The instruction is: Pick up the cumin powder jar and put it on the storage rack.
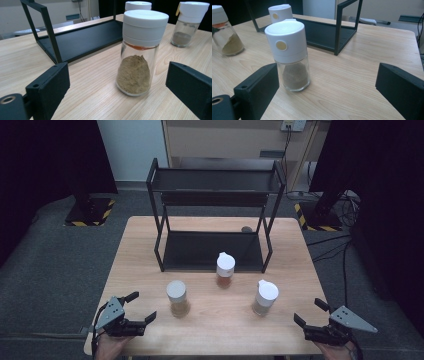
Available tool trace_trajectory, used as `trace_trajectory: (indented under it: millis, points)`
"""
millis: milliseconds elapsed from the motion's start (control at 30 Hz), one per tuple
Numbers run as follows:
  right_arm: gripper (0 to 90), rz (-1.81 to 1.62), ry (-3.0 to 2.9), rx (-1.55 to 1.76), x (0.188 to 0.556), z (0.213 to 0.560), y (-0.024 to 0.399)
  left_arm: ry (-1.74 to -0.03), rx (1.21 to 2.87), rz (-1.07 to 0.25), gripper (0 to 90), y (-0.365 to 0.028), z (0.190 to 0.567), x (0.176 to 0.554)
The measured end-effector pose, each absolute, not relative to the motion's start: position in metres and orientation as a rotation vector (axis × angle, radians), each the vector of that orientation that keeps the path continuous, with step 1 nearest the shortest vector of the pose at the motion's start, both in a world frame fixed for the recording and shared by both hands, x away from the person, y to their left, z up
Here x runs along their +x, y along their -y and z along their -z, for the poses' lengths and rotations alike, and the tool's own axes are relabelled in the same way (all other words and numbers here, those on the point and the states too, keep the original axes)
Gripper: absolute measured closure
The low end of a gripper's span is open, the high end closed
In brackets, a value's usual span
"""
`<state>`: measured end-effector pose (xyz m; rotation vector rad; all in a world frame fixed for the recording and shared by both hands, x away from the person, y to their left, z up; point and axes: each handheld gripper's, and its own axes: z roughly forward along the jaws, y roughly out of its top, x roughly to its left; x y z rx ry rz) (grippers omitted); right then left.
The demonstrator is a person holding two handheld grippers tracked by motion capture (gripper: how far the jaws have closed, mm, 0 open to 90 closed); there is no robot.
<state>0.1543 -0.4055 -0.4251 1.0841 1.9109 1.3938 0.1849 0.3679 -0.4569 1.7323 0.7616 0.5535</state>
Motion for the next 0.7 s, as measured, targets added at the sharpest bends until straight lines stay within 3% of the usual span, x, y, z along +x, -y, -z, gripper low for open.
trace_trajectory:
  millis: [700]
  points:
    - [5.4,-1.401,-1.911,1.072,0.1533,0.4256,0.4066,-0.778,1.717,-0.546,2.9,-0.3691,0.4550,0.1827]
